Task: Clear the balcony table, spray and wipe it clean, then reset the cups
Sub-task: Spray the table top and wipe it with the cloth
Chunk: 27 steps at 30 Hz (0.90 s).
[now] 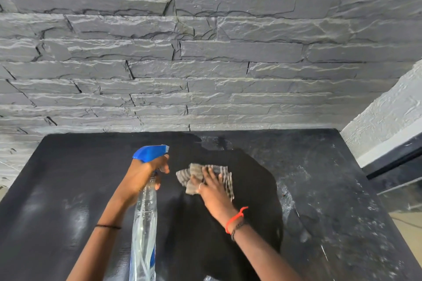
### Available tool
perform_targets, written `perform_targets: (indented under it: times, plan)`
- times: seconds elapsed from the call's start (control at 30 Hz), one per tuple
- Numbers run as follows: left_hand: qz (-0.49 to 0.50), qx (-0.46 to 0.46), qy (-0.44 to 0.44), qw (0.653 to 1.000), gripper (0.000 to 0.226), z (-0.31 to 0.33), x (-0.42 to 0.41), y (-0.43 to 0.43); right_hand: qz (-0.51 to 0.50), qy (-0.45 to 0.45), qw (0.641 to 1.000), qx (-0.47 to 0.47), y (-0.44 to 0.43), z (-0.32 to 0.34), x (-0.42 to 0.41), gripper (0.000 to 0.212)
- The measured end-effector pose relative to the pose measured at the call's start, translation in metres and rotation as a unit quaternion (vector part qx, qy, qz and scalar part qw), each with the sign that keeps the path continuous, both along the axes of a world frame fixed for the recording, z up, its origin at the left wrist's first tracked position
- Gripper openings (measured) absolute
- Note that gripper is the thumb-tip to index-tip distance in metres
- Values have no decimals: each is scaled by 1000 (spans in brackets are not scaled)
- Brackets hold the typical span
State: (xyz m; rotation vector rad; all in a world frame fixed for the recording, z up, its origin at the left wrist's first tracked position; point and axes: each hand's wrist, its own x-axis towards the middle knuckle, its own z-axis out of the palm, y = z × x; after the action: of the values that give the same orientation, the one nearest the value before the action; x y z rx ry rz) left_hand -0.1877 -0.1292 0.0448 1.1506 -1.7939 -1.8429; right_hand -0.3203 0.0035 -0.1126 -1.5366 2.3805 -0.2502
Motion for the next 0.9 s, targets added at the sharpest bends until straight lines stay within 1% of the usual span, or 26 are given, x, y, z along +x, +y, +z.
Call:
perform_targets:
  times: [0.03,0.07,0.17,0.27,0.33,0.37,0.43,0.5,0.53,0.6,0.67,0.77,0.87,0.9]
  plan:
    - [-1,-2,3,1000,25,0,-3,-3,5,8,1000,-21,9,-4,9,55]
    - [-2,-3,5,1000,25,0,-5,-5,10,-2,1000,-25,21,-10,15,55]
    - [1,0,10,1000,23,-1,-11,-11,34,29,999,-5,61,-29,18,57]
    - [-5,-7,15,1000,19,-1,-15,-15,-5,27,1000,-3,97,-22,-3,59]
    - [-7,-8,18,1000,15,-2,-17,-18,-39,63,997,-37,107,-16,-34,61]
    - [-6,-9,16,1000,11,-3,-16,-20,-60,68,995,-51,105,-18,-53,67]
    - [-7,-11,8,1000,8,-4,-17,-22,-86,79,992,-48,91,-21,-94,80]
    - [-9,-12,2,1000,9,-5,-14,-25,-106,89,990,-27,61,-19,-124,73]
    - [-9,-11,0,1000,10,-6,-12,-27,-106,84,991,-11,42,-17,-134,67]
    - [-6,-11,-3,1000,13,-6,-9,-29,-101,56,993,10,4,-12,-140,62]
    - [0,-11,-7,1000,15,-7,-5,-31,-86,56,995,15,-33,-10,-128,62]
    - [8,-9,-14,1000,16,-7,-2,-35,-38,56,998,-2,-68,-7,-83,61]
    - [15,-18,-20,1000,9,-8,1,-41,-4,28,999,15,-69,-9,-38,56]
    - [16,-20,-22,999,9,-8,1,-42,4,25,1000,5,-61,-13,-27,54]
